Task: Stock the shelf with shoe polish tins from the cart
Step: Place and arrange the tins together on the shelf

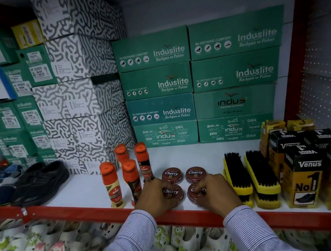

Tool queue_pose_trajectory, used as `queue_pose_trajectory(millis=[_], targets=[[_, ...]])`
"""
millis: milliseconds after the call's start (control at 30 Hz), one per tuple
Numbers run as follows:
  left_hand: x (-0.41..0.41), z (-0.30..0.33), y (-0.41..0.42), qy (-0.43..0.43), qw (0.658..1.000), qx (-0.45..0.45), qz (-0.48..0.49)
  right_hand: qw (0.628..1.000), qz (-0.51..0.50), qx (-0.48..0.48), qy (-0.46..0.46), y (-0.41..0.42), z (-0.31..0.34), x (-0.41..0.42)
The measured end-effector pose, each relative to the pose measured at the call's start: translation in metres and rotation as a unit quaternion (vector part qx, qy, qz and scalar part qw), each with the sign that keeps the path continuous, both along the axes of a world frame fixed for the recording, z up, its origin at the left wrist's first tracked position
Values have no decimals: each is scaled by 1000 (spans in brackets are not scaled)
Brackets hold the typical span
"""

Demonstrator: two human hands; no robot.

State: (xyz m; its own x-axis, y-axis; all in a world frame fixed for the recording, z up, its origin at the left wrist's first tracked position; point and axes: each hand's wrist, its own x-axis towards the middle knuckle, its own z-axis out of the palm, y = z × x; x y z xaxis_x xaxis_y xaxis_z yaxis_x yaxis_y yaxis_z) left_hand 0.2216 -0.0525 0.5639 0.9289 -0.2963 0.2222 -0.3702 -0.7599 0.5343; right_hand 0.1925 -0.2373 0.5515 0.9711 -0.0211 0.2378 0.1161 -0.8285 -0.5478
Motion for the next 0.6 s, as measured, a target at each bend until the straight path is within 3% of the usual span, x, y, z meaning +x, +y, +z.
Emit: queue_pose_trajectory(millis=[600], targets=[[-3,-1,-1,-12,1000,-5,9,1000,-5,15,6,3,3,-2]])
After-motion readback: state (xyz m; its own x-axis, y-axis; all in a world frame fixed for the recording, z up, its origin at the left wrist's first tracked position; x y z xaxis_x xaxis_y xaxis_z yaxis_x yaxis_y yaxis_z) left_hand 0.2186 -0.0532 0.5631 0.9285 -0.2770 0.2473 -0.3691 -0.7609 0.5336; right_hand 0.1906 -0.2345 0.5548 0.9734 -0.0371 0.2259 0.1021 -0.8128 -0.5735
